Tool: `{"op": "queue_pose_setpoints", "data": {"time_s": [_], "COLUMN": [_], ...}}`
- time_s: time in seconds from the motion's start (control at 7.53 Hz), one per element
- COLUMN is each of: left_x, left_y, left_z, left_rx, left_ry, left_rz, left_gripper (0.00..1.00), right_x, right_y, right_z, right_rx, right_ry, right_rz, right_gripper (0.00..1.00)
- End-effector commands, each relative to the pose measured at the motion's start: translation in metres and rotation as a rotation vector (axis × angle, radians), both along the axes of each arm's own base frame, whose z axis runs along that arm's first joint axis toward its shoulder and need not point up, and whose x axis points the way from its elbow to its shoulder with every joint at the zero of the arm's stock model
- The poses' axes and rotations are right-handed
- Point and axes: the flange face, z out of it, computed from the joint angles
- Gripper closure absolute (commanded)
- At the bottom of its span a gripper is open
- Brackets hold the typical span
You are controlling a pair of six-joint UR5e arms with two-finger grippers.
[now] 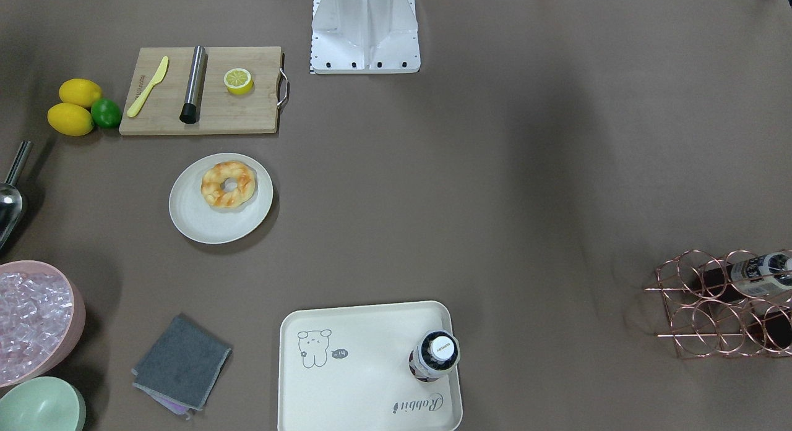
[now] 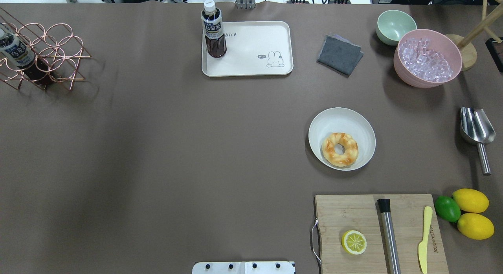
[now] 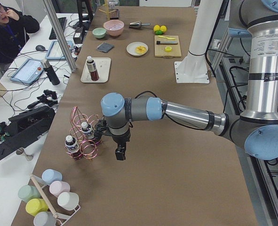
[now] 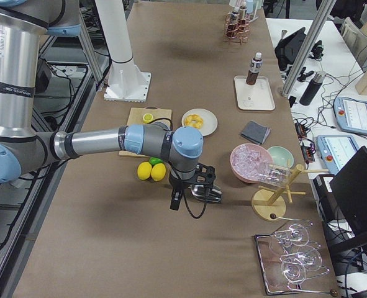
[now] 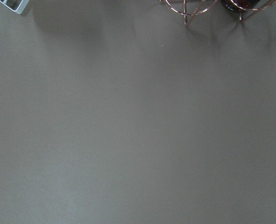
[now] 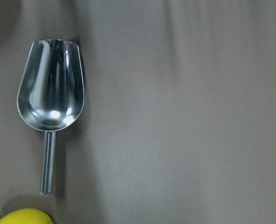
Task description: Place donut on tray
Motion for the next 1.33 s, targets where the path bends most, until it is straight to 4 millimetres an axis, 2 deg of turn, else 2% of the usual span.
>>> {"op": "queue_pose_setpoints", "data": {"time_s": [0.0,0.4,1.2], "left_x": [-0.005,-0.002,-0.006], "left_y": [-0.006,-0.003,0.002], "left_z": [-0.006,0.007,0.017], "left_rx": [0.021,-0.007,-0.034], "left_ry": [-0.079,-0.079,-0.079], "left_rz": [0.01,0.015,0.003], "left_gripper": [0.02,0.02,0.02], "right_x": [0.002,0.003,0.002], "right_y": [0.0,0.001,-0.003], "right_z": [-0.001,-0.002,-0.017], "right_rx": [0.001,0.003,0.035], "right_ry": [0.0,-0.001,-0.014], "right_rz": [0.004,0.008,0.01], "right_gripper": [0.0,0.0,0.0]}}
